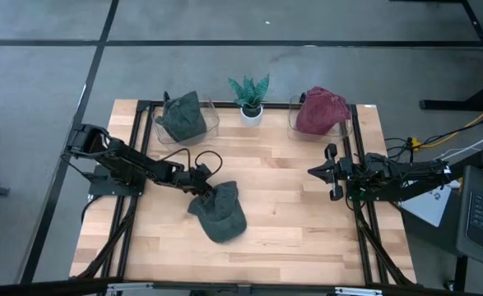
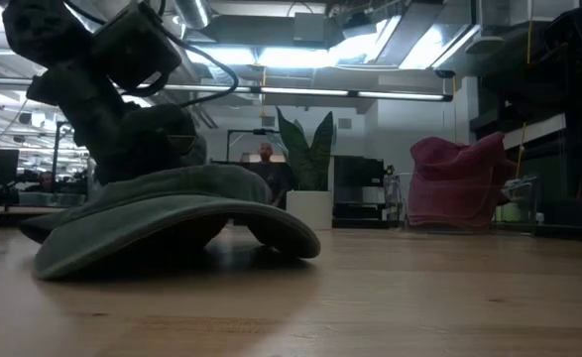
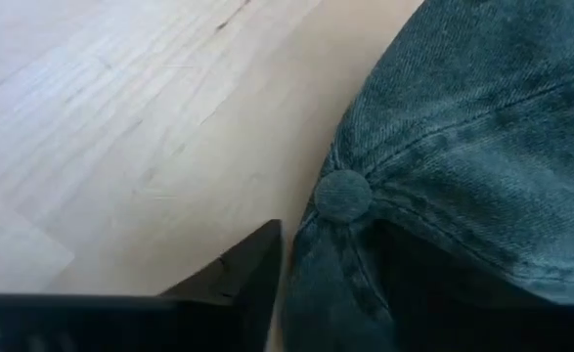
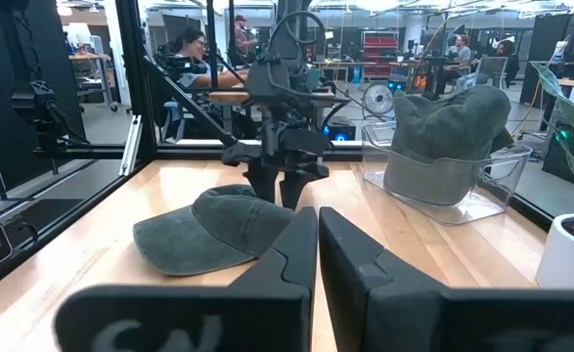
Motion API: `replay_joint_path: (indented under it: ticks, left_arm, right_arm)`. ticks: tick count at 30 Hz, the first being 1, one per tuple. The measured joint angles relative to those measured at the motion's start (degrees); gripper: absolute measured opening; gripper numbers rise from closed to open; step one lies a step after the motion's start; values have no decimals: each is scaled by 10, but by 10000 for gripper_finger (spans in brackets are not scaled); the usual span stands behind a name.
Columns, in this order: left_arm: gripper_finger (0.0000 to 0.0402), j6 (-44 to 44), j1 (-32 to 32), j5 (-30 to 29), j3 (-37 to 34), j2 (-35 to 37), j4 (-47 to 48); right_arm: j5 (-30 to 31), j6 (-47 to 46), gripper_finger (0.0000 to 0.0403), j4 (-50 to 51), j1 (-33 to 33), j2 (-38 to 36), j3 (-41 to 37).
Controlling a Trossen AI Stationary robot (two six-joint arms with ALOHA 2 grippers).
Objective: Pick & Place hat
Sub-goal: Put the black cap into the left transparent bin
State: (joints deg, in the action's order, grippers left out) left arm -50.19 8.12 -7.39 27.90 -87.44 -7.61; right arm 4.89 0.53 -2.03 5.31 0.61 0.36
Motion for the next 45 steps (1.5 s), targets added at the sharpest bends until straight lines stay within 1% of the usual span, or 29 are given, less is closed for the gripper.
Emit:
replay_joint_path:
  ticks: [4,8,10,14,18,24,27,29,37,40,45]
  left_arm:
    - [99,2,0,-13,-1,-1,4]
    - [31,36,5,-28,-1,-2,5]
    - [10,45,8,-32,-1,-2,4]
    - [6,71,9,-32,0,6,5]
    - [4,110,10,-30,15,36,16]
    - [3,155,9,-78,54,93,101]
    - [3,168,9,-93,73,112,144]
    - [3,175,12,-99,83,118,168]
    - [2,208,13,-167,122,130,235]
    - [2,232,16,-194,138,130,254]
    - [2,267,16,-220,178,130,306]
  right_arm:
    - [0,0,16,0,0,0,0]
    - [0,0,16,0,0,0,0]
    - [0,0,16,0,0,0,0]
    - [0,0,16,0,0,0,0]
    - [0,0,16,0,0,0,0]
    - [0,0,16,0,0,0,0]
    - [0,0,16,0,0,0,0]
    - [0,0,16,0,0,0,0]
    - [0,0,16,0,0,0,0]
    - [0,0,16,0,0,0,0]
    - [0,0,16,0,0,0,0]
